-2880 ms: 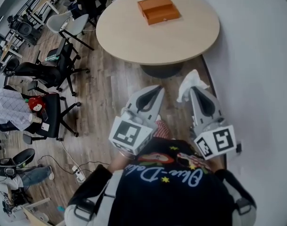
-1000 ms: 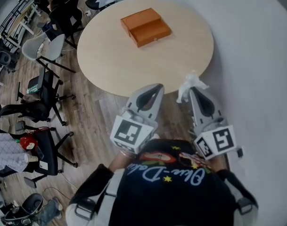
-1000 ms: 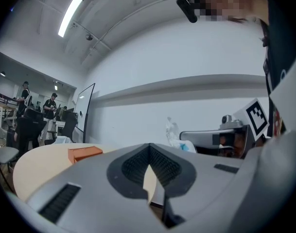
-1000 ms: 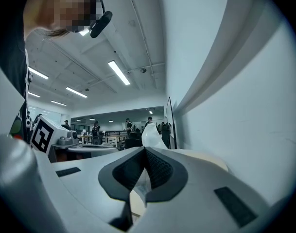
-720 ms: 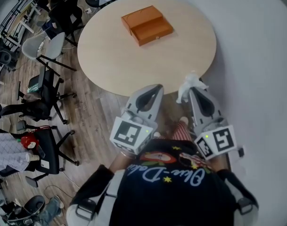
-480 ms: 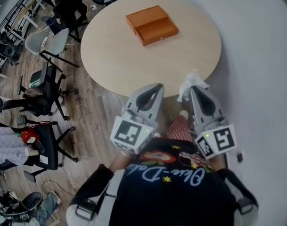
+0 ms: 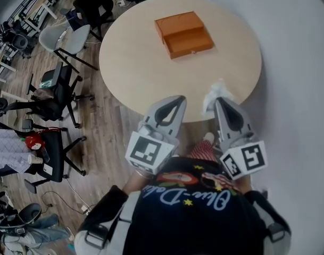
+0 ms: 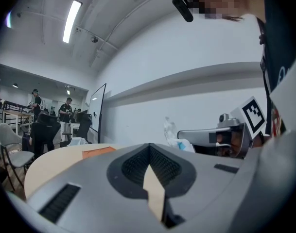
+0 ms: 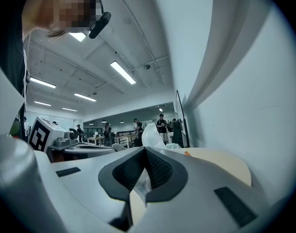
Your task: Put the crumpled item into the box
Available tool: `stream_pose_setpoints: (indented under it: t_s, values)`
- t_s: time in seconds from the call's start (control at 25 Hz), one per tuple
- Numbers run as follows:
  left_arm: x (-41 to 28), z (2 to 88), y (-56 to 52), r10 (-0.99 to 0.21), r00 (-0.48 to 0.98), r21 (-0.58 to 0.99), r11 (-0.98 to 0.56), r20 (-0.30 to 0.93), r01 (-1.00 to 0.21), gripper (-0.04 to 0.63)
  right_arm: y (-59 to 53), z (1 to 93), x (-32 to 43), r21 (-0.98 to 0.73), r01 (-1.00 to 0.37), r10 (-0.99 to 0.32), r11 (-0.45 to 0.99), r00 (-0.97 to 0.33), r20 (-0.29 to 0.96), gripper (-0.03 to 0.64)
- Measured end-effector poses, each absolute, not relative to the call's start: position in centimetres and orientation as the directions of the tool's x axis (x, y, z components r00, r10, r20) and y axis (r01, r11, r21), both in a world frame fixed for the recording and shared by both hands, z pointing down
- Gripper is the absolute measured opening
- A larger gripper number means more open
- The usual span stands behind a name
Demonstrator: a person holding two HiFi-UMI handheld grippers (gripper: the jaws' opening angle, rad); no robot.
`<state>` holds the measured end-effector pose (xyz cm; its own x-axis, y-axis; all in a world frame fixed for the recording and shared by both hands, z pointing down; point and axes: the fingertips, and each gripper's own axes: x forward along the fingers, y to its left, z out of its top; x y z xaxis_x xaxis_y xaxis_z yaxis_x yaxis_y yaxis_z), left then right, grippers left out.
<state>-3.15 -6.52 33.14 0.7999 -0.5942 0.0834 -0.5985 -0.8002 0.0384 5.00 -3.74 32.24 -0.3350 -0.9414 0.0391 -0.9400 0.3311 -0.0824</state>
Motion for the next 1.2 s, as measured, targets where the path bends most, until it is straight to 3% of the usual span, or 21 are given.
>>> stream_pose_setpoints:
  t_s: [1.2]
  values:
    - [6.2, 31.4, -16.7, -0.792, 0.6, -0.003, -0.604, 0.117, -0.797, -0.009, -16.7, 30.5, 15.2, -0.097, -0.811, -0.814, 0.577, -0.581, 0.02, 0.0]
